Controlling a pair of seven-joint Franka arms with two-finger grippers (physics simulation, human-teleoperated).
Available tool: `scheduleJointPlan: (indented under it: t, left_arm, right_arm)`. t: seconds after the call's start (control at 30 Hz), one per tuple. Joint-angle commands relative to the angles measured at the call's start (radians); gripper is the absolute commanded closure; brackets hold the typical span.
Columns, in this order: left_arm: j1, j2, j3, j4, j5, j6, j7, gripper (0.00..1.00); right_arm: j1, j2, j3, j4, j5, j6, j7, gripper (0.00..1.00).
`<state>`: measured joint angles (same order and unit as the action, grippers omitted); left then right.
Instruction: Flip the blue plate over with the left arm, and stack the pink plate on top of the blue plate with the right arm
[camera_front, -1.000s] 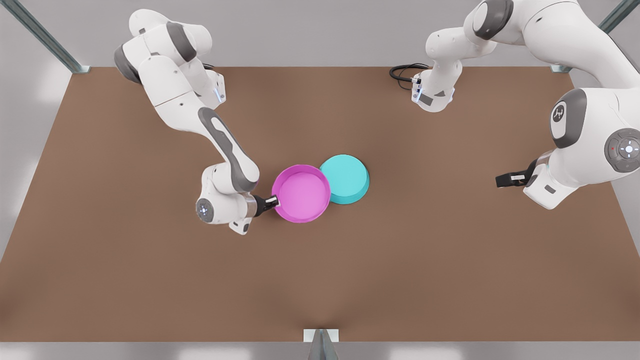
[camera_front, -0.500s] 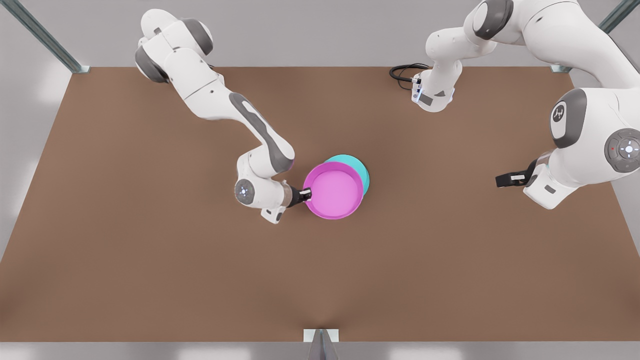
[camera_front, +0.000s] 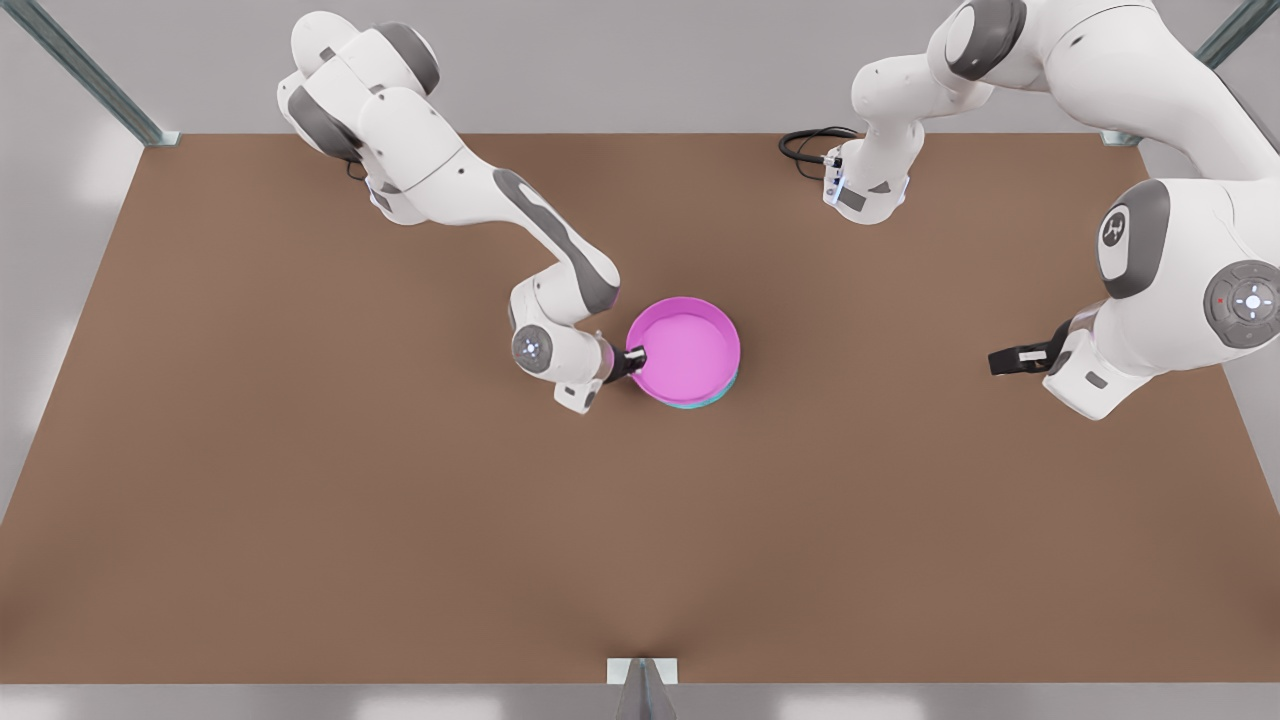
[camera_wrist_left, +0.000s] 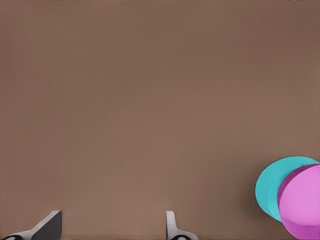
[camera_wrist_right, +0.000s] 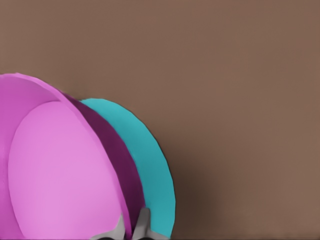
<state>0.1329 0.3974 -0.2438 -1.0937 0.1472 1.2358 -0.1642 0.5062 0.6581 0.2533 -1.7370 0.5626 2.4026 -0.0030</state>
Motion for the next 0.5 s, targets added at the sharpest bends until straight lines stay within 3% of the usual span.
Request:
scheduleJointPlan:
  t: [0.0, 0.07, 0.1, 0.13, 0.17, 0.4, 0.47]
  left_arm:
    - [-0.001, 0.0, 0.0, 0.0, 0.0, -0.001, 0.0, 0.0]
    - [-0.001, 0.0, 0.0, 0.0, 0.002, -0.001, 0.0, 0.0]
    - [-0.001, 0.0, 0.0, 0.0, 0.0, -0.001, 0.0, 0.0]
    - [-0.001, -0.002, 0.0, 0.0, 0.002, -0.003, 0.0, 0.0]
    - [-0.001, 0.0, 0.0, 0.0, 0.0, -0.004, 0.0, 0.0]
    - [-0.003, -0.002, -0.002, 0.0, 0.002, -0.018, -0.005, 0.0]
    - [-0.003, -0.002, -0.003, 0.0, 0.002, -0.016, -0.005, 0.0]
  right_arm:
    - [0.0, 0.0, 0.0, -0.001, -0.01, 0.0, 0.008, 0.79]
    - [0.0, 0.0, 0.0, -0.001, -0.01, 0.004, 0.008, 0.79]
    - [0.0, 0.0, 0.0, 0.001, -0.01, 0.004, 0.008, 0.63]
    - [0.0, 0.0, 0.001, 0.002, -0.01, 0.003, 0.008, 0.18]
    - [-0.002, 0.0, 0.0, 0.002, -0.01, 0.003, 0.008, 0.0]
    - [-0.006, -0.024, 0.001, 0.01, -0.009, -0.016, 0.011, 0.0]
    - [-0.058, -0.136, -0.016, 0.085, -0.085, -0.245, 0.213, 0.0]
